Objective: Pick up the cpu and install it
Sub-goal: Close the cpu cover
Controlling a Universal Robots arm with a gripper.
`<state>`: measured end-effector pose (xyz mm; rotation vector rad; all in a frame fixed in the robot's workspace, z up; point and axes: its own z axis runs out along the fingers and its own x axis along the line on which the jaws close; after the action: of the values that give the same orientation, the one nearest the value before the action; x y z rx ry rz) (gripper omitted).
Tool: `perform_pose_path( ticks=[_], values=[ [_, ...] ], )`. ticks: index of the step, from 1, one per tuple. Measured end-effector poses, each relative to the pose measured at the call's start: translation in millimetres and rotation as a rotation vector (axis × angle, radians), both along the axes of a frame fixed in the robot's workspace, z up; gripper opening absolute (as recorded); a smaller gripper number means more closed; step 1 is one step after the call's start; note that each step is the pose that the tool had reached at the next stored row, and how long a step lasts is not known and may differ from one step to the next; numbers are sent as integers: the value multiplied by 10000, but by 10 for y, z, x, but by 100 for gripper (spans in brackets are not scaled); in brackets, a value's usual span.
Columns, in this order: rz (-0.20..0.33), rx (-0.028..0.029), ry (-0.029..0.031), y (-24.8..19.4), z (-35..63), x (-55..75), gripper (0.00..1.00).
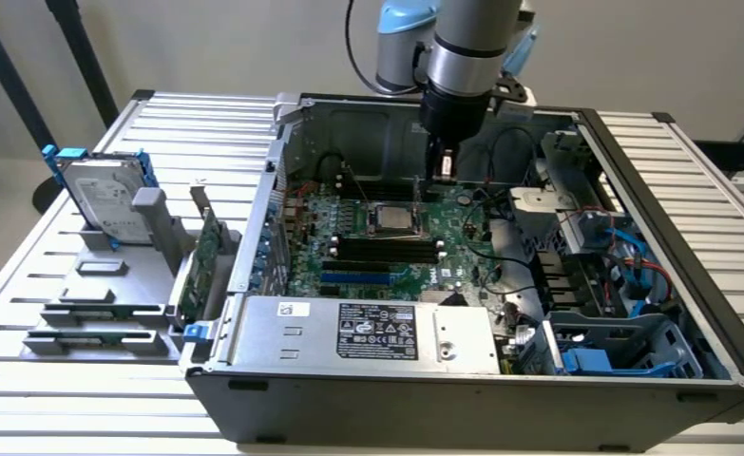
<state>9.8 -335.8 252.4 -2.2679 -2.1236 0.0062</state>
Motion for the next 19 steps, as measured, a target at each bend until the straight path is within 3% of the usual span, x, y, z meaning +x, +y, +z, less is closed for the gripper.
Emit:
perform_pose_path(
  ticks=[5, 11, 13, 17, 19],
  values=[
    [0, -2, 126, -9, 1, -126, 11],
    [0, 30, 200, -11, -3, -320, 11],
    [1, 70, 290, -12, -4, -370, 11],
    [1, 204, 583, -12, -5, -452, 11],
    [2, 256, 677, -11, -8, -473, 11]
  ],
)
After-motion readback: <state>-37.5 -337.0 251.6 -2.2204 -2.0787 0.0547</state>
